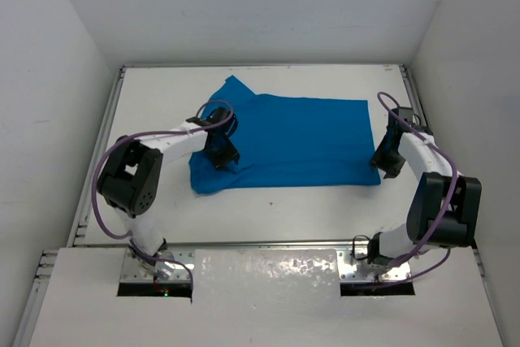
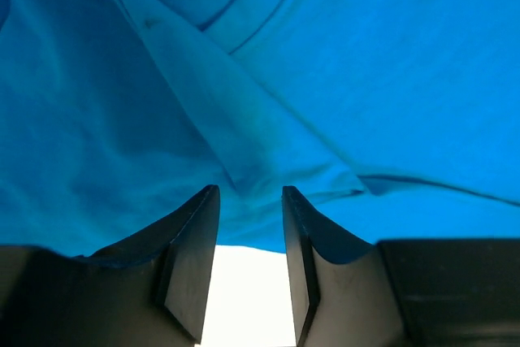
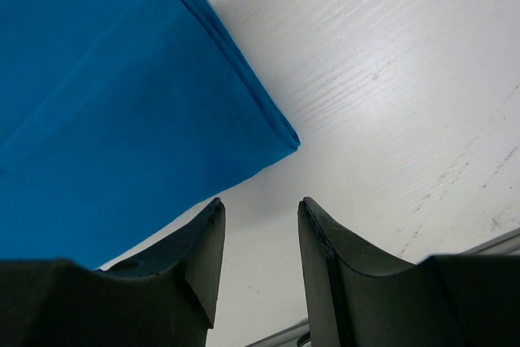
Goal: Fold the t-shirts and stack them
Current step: Fold the flattened tshirt in 1/3 of the way
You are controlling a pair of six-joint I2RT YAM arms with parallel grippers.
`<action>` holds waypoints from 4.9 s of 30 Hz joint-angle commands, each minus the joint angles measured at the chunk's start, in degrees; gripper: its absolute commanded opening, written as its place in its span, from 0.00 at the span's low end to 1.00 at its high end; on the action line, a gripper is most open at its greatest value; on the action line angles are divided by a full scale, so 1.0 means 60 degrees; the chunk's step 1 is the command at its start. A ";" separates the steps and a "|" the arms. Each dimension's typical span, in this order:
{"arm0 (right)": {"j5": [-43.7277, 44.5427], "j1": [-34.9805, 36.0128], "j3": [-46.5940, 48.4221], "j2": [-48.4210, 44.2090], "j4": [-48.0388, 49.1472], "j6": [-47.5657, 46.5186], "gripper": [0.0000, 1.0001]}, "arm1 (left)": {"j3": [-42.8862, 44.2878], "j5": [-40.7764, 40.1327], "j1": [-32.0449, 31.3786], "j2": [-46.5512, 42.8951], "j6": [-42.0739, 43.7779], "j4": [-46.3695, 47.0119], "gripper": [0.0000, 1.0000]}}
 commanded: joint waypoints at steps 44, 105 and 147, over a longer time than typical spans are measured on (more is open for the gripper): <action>-0.0110 -0.0055 0.0557 0.0021 -0.0115 -0.0251 0.40 | 0.3146 -0.1207 -0.0388 0.1827 0.1361 0.0301 0.61; -0.0330 -0.0391 -0.0366 0.1442 0.1467 0.0422 0.47 | 0.0713 -0.1311 0.1707 0.0977 0.3925 0.1472 0.00; 0.0139 -0.0963 -0.0029 0.2424 0.1643 0.0159 0.00 | 0.2046 -0.1826 0.2263 0.0259 0.5417 0.0448 0.51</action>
